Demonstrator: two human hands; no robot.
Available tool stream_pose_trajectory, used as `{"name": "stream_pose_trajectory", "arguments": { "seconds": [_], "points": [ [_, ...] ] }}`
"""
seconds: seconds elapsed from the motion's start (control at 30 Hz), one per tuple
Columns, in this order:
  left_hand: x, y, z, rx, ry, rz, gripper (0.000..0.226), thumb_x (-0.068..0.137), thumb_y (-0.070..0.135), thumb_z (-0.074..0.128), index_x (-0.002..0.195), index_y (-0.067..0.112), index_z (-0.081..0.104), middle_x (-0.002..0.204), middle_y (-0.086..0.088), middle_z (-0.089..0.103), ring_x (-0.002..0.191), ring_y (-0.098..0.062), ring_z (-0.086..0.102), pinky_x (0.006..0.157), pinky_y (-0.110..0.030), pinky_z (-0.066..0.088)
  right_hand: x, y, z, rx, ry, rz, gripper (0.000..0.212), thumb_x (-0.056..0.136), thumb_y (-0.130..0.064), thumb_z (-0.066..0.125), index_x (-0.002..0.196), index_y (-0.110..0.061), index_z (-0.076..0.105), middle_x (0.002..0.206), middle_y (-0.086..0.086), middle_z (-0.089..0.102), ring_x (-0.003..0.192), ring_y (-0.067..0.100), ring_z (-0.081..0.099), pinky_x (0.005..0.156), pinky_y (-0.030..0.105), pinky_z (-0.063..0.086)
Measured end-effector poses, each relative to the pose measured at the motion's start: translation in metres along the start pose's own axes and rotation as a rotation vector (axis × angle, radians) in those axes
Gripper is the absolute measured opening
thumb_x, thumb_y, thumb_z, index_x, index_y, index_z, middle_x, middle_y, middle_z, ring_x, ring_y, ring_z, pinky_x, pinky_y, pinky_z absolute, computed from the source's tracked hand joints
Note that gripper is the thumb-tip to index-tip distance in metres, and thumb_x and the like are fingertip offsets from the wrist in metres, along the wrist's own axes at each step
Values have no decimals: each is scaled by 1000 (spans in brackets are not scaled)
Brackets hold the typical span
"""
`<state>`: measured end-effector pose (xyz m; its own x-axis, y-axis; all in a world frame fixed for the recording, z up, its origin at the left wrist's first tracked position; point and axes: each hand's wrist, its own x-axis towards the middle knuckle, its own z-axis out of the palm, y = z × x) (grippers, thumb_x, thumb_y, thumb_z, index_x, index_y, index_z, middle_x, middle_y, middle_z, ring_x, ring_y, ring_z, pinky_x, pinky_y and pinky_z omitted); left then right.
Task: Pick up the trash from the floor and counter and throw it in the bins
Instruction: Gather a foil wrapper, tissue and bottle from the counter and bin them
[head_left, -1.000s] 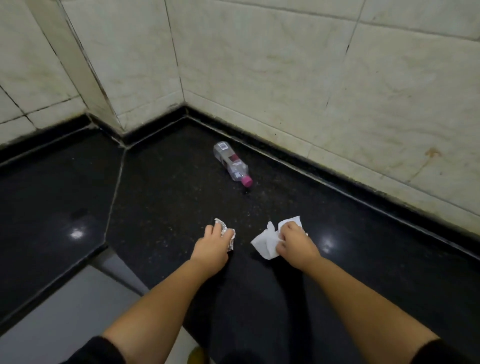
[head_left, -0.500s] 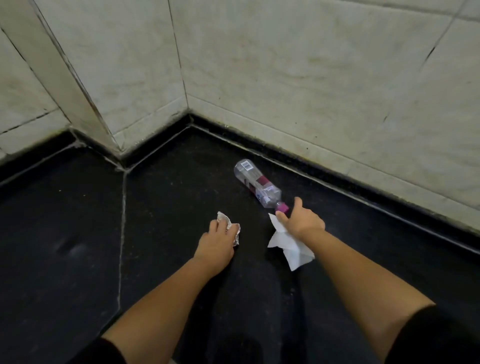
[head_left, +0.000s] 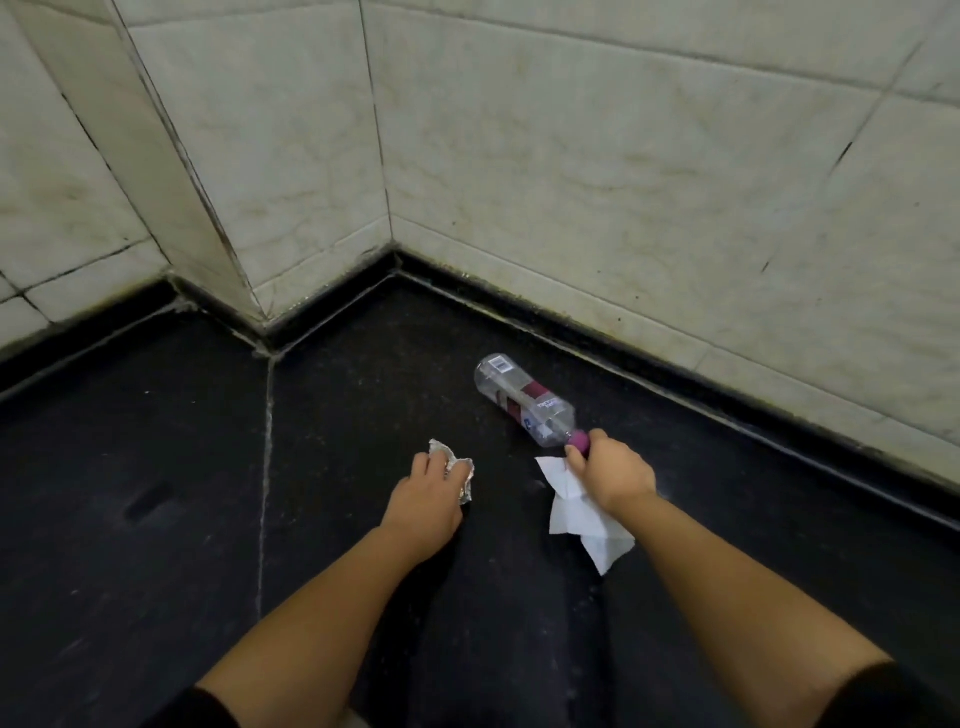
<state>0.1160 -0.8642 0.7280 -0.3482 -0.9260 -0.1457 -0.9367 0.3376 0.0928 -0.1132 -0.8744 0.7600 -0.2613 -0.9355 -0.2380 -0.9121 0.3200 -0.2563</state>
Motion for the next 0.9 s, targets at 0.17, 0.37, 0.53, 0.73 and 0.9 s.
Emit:
{"name": "stream_pose_trajectory", "arguments": {
  "seconds": [0.17, 0.37, 0.53, 0.73, 0.9],
  "points": [
    [-43, 6, -15, -14, 90, -130, 53, 88, 22, 50, 139, 20, 36, 142, -12, 38, 123, -30, 39, 89, -39, 53, -40, 3, -17, 2, 8, -173, 37, 97, -44, 38, 108, -12, 52, 100, 8, 66, 88, 26, 65, 68, 38, 49],
    [-146, 41, -13, -101, 194, -390, 51, 87, 21, 51, 137, 20, 38, 138, -11, 39, 121, -32, 38, 89, -41, 51, -111, -5, -24, -61, -25, -485, 37, 97, -43, 39, 109, -11, 51, 105, 10, 66, 94, 29, 64, 68, 35, 42],
    [-272, 73, 16, -233, 216, -630, 46, 88, 18, 50, 133, 19, 41, 136, -10, 39, 121, -32, 37, 91, -43, 50, -191, -15, -11, -131, -90, -715, 35, 96, -45, 39, 107, -14, 52, 100, 6, 66, 87, 25, 65, 67, 37, 48],
    [-447, 96, 40, -320, 342, -1028, 36, 89, 18, 49, 125, 19, 45, 134, -7, 39, 121, -30, 36, 88, -40, 48, -312, -46, 34, -280, -215, -1052, 36, 96, -42, 39, 107, -10, 52, 108, 11, 66, 98, 32, 64, 77, 39, 48],
    [-607, 145, 72, -354, 417, -1350, 38, 88, 18, 50, 126, 19, 44, 134, -8, 39, 120, -31, 36, 91, -40, 45, -444, -69, 80, -395, -315, -1330, 25, 96, -40, 37, 92, -16, 44, 107, 10, 66, 92, 30, 62, 68, 33, 40]
  ]
}}
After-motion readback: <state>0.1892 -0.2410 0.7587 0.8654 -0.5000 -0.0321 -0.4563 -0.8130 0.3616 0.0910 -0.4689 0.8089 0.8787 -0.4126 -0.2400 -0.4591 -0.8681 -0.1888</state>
